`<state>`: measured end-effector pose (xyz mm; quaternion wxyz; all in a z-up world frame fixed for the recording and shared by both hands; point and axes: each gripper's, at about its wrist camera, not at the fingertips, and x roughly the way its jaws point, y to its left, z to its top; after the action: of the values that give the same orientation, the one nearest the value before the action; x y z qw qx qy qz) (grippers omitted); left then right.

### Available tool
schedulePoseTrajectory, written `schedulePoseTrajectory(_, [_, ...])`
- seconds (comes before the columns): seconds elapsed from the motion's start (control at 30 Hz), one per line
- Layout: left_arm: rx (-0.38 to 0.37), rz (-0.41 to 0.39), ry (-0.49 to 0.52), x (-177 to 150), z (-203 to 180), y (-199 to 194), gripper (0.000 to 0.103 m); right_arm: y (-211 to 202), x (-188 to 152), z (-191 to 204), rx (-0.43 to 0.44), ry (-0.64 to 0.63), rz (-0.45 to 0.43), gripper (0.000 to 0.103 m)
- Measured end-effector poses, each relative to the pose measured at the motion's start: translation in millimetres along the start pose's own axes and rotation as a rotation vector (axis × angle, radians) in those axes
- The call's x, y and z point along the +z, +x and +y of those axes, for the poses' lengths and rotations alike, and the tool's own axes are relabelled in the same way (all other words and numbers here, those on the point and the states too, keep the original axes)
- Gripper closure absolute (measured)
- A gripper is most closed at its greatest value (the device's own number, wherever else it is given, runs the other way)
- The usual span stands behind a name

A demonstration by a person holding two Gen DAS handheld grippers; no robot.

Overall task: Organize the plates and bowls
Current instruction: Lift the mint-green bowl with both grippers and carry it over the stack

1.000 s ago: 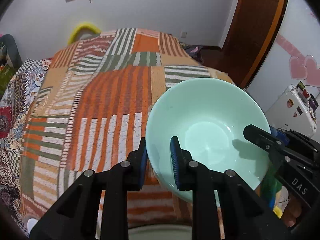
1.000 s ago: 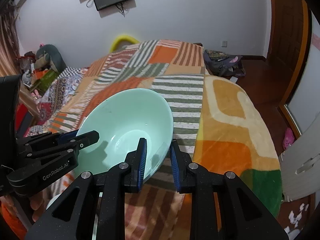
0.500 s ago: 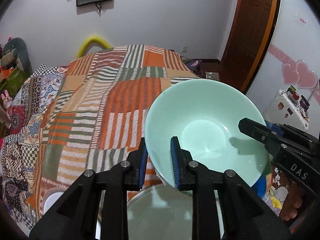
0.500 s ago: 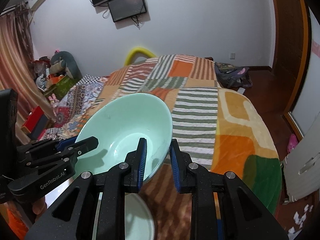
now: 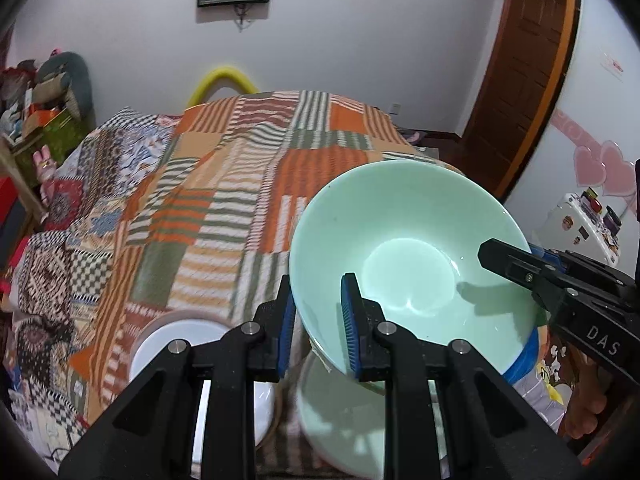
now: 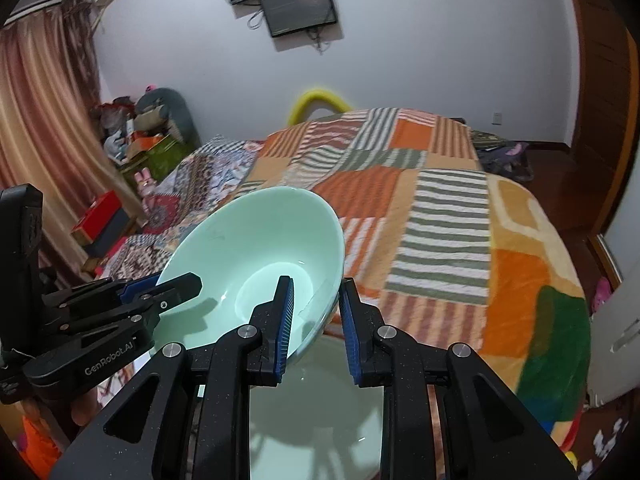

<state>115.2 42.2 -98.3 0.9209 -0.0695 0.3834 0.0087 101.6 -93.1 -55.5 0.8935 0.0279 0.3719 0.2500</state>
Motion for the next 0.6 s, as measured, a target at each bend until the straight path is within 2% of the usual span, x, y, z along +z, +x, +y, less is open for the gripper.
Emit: schedulePoseTrajectory(0.6, [0.122, 0.016, -0.154, -49.0, 95.7, -25.6, 0.081, 37.1, -23.3, 83.8, 0.127, -0.117, 0.098, 0.082])
